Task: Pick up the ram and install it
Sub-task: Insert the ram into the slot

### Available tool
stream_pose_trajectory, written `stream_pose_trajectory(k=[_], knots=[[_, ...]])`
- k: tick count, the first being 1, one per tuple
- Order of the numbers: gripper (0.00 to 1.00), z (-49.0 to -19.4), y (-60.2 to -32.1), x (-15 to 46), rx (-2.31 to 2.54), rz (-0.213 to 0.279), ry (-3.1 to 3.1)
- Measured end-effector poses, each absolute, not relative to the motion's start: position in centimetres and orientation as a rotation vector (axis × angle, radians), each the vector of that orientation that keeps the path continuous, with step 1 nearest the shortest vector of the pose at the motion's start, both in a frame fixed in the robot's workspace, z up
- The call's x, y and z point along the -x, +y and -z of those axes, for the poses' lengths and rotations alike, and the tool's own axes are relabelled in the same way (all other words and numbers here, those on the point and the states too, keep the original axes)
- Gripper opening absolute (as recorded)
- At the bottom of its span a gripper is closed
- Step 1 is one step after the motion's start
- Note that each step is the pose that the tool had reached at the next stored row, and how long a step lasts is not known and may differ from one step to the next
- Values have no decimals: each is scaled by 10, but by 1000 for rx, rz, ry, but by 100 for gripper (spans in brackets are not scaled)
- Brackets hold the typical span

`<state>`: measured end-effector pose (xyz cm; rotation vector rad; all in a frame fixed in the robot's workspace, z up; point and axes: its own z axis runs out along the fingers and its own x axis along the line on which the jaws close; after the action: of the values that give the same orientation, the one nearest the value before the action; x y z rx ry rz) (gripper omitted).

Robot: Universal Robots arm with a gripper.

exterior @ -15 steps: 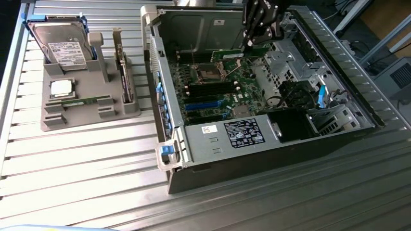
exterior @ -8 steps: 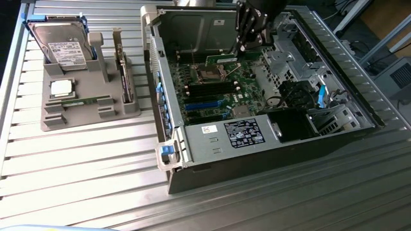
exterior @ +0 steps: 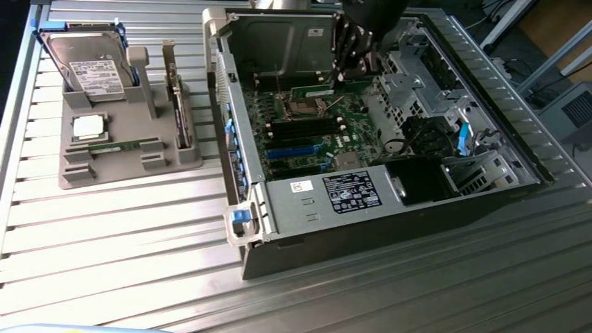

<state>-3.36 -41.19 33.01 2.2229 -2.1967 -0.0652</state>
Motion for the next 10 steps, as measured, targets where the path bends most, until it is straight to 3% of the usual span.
stream_pose_trajectory(k=[10], knots=[[13, -313, -411, 38, -2219, 65, -2201]])
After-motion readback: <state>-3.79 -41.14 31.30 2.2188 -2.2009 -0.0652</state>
